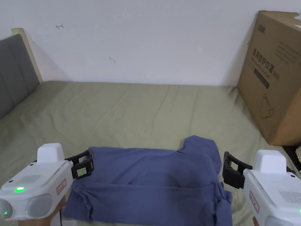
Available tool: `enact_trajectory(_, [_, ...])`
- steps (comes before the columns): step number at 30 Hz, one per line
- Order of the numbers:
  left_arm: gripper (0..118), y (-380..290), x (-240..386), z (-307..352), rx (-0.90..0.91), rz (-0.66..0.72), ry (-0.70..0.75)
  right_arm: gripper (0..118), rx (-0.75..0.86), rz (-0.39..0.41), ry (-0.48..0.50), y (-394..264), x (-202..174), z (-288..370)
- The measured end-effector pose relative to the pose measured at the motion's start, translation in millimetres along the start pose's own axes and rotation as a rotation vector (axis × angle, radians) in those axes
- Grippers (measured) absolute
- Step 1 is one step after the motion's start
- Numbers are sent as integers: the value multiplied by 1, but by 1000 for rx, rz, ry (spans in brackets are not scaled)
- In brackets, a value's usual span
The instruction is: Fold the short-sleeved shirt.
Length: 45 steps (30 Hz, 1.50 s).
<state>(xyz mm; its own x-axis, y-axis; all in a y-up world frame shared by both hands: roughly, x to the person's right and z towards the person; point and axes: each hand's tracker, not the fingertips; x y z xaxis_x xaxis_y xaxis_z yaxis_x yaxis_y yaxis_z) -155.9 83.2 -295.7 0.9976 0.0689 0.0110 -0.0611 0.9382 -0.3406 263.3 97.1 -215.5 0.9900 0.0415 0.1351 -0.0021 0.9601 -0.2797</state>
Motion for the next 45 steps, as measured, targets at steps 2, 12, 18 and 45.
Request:
enact_trajectory(2, [96,-5,4,23,101,5,12,83,52,4,-1,3,-6,17])
enact_trajectory(12, [0,-28,5,63,153,-48,6,1,111,24,-19,-6,-29,51])
enact_trajectory(18, [0,-29,1,61,118,-73,-3,0,95,21,6,-4,-34,52])
enact_trajectory(45, [95,-117,-72,-131,-697,64,94,0,-59,-10,-11,-24,-24,-17])
